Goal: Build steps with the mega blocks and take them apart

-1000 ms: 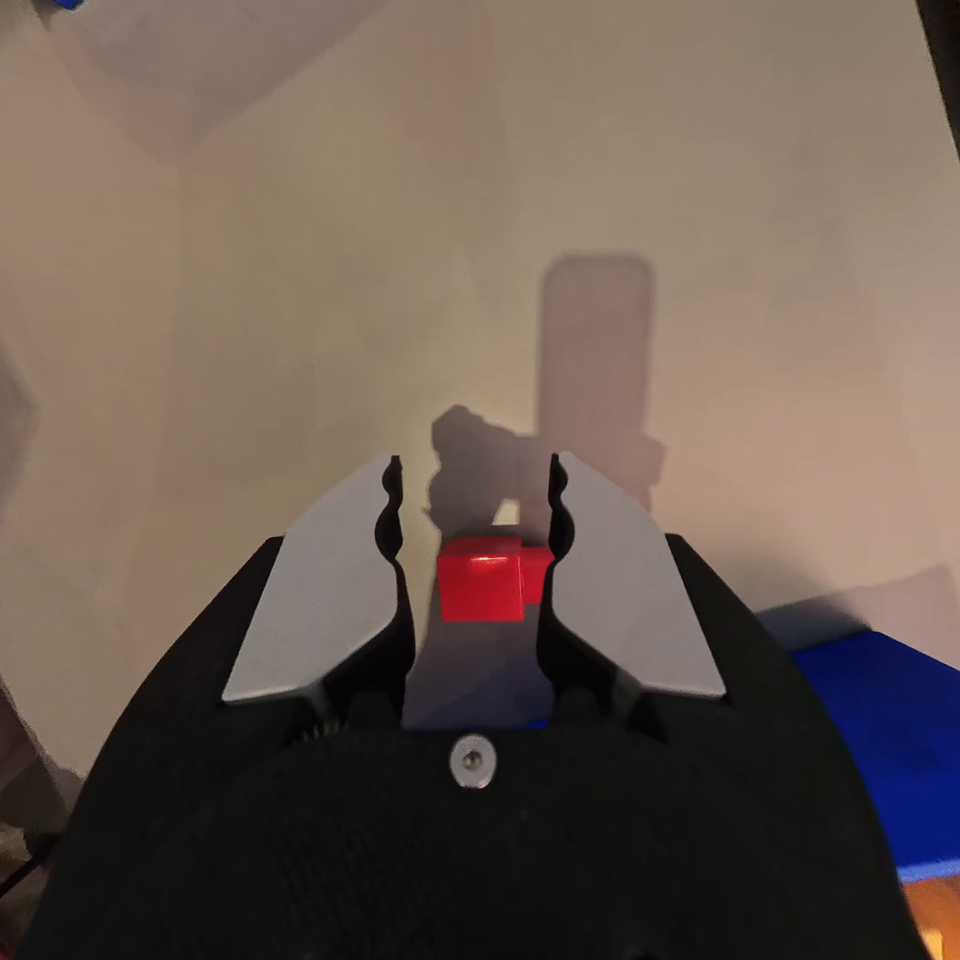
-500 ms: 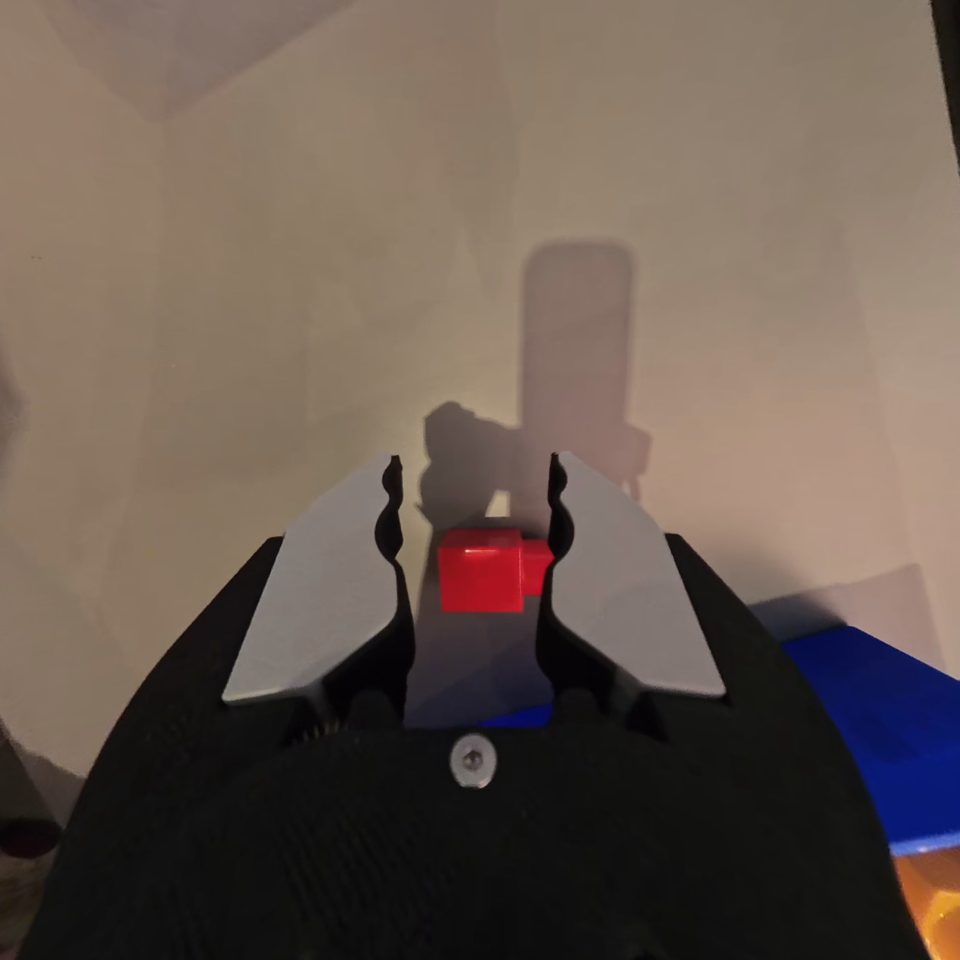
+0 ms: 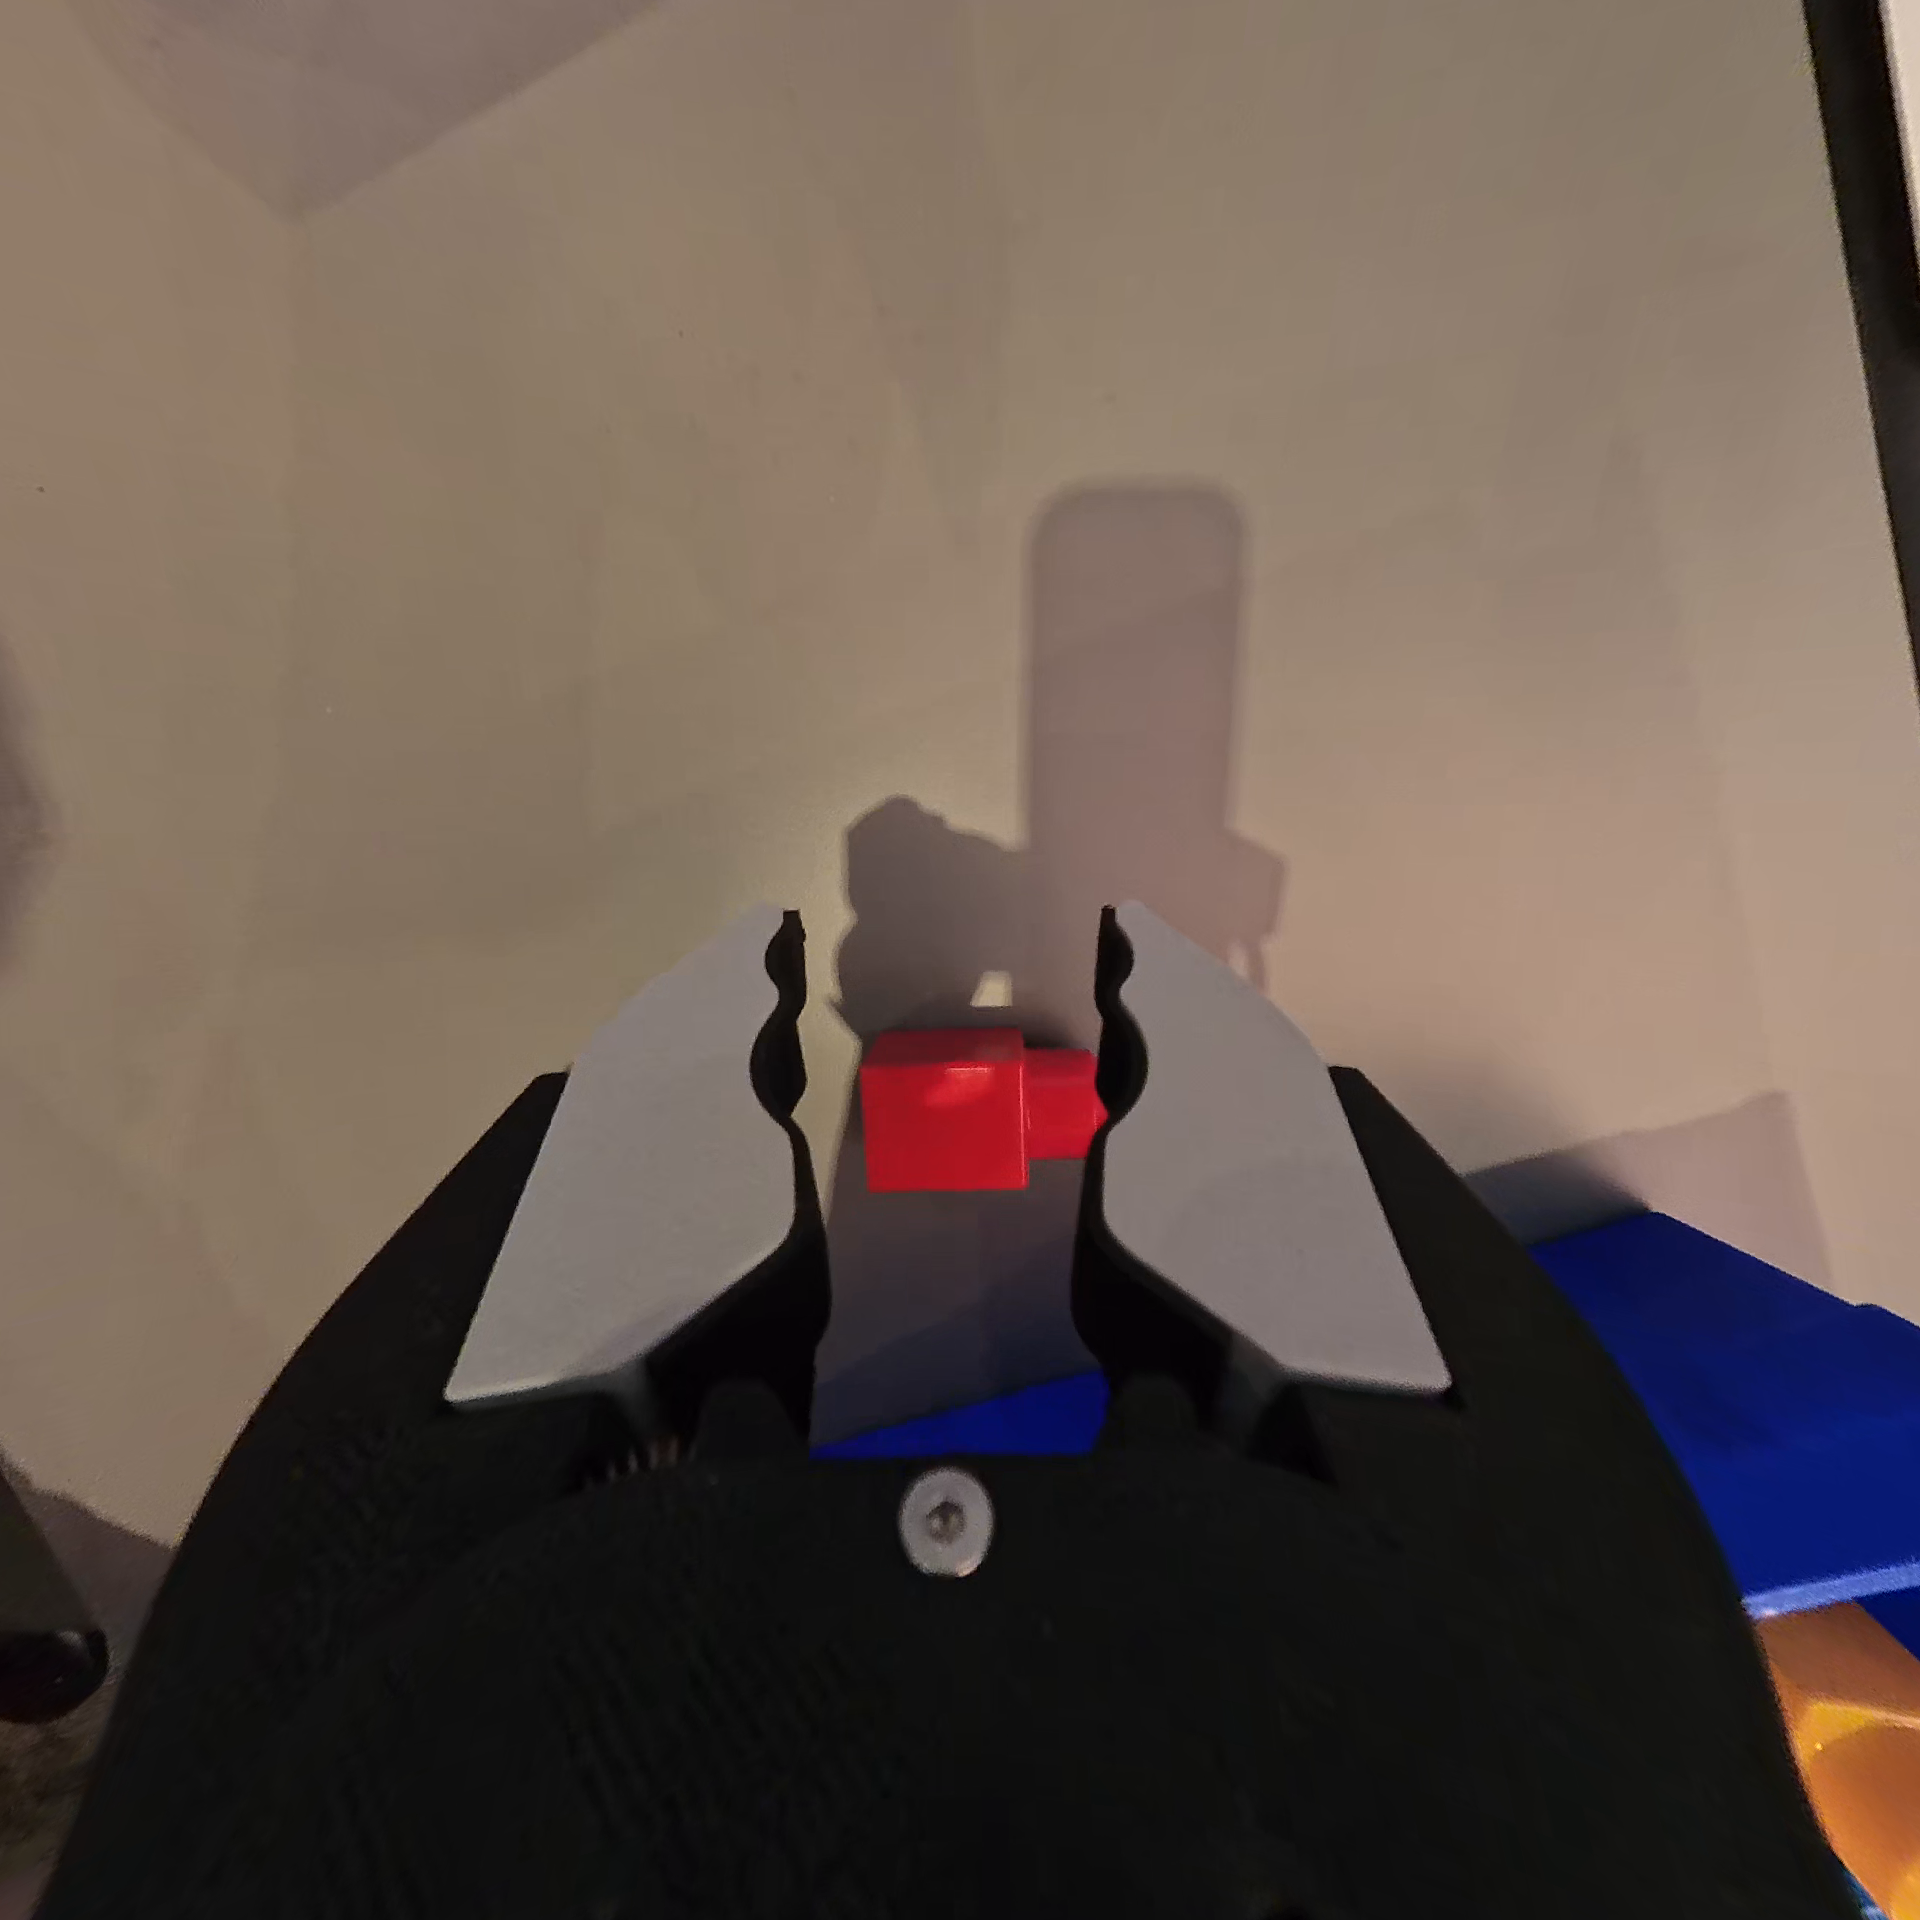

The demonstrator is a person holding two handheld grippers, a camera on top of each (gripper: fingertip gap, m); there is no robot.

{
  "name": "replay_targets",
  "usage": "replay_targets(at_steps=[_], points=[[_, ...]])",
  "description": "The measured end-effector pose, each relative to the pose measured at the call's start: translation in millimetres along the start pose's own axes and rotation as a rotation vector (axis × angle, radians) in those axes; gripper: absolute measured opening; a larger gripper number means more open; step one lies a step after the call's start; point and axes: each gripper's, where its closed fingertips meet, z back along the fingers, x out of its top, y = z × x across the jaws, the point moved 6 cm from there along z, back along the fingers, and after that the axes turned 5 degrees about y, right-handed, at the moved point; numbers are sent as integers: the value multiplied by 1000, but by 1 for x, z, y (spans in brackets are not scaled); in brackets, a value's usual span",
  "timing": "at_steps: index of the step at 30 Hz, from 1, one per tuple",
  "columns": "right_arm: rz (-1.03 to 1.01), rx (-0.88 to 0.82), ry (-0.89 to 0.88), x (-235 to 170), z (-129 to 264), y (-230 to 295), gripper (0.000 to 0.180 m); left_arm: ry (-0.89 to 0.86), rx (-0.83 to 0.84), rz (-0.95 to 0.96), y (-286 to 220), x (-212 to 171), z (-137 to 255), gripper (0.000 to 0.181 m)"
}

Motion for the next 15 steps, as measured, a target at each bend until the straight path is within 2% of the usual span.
replay_targets(at_steps=[6, 9, 12, 15], points=[[-18, -9, -80, 3, 13, -5, 52, -233, -31, 89, 9, -4, 53, 33], [-32, -29, -193, 11, 26, -9, 51, -458, -121, 67, -6, 8, 92, 33], [-24, -13, -382, 27, 46, -1, 51, -728, -246, -8, -37, 28, 141, 33], [-58, 89, -664, 49, 74, 18, 54, -1023, -309, -41, -75, 49, 189, 33]])
